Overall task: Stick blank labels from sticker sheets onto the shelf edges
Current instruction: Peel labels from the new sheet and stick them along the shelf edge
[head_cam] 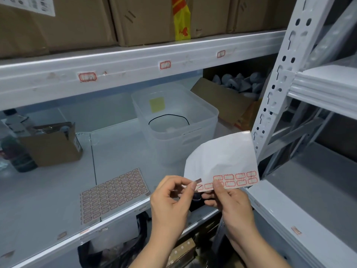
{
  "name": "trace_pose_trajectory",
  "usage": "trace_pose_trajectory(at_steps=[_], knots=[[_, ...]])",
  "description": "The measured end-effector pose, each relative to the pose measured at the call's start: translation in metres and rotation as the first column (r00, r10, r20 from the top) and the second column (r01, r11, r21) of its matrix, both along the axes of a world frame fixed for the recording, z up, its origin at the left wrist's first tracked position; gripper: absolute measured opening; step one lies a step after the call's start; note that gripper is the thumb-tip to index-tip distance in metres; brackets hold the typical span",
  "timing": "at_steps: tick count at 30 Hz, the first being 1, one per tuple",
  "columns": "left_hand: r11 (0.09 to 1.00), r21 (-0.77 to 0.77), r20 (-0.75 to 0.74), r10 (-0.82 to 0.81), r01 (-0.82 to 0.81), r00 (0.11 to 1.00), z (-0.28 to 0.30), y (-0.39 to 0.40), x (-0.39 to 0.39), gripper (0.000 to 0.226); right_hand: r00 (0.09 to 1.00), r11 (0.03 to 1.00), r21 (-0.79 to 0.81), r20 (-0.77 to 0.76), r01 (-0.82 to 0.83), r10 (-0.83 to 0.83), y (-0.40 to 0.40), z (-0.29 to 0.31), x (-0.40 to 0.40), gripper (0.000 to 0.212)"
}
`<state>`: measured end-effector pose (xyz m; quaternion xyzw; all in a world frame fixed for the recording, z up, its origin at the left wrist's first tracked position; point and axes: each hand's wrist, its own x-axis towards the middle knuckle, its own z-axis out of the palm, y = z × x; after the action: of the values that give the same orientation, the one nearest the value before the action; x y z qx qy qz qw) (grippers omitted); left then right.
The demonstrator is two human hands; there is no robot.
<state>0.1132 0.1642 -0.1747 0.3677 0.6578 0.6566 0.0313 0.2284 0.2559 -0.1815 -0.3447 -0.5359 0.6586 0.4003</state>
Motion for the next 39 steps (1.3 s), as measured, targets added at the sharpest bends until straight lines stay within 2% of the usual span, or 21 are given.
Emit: trace_pose_trajectory(at_steps=[2,5,10,13,22,26,29,39], knots=[[1.000,-0.026,0.019,0.012,-0.012,1.000,-0.014,0.000,0.002,0.009,0.995,0.996,0.068,0.079,0.052,-0.057,0.007,-0.004,0.007,0.039],[0.997,-0.081,0.022,0.000,0.002,1.000,-0.044,-0.002,0.008,0.024,0.970,0.976,0.169,0.174,0.139,-0.168,0.017,-0.009,0.020,0.035],[0.976,-0.216,0.017,0.029,-0.025,0.999,-0.077,0.004,0.009,0.019,0.918,0.946,0.211,0.263,0.245,-0.296,0.034,-0.017,0.032,0.032],[0.962,-0.269,0.016,0.055,-0.048,0.998,-0.085,0.015,0.003,0.022,0.909,0.943,0.228,0.285,0.243,-0.304,0.039,-0.020,0.035,0.032],[0.919,-0.393,0.128,0.033,0.021,0.991,-0.105,0.061,-0.007,0.023,0.895,0.940,0.250,0.324,0.233,-0.308,0.051,-0.033,0.040,0.033],[0.908,-0.417,0.171,0.048,0.028,0.984,-0.111,0.080,-0.007,0.025,0.906,0.942,0.254,0.306,0.219,-0.293,0.059,-0.035,0.042,0.045],[0.897,-0.442,0.170,0.090,-0.006,0.981,-0.115,0.088,-0.008,0.013,0.913,0.948,0.235,0.297,0.215,-0.281,0.062,-0.037,0.042,0.049],[0.895,-0.438,0.201,0.187,-0.083,0.961,-0.121,0.098,-0.010,0.015,0.926,0.951,0.245,0.278,0.189,-0.256,0.071,-0.049,0.041,0.040]])
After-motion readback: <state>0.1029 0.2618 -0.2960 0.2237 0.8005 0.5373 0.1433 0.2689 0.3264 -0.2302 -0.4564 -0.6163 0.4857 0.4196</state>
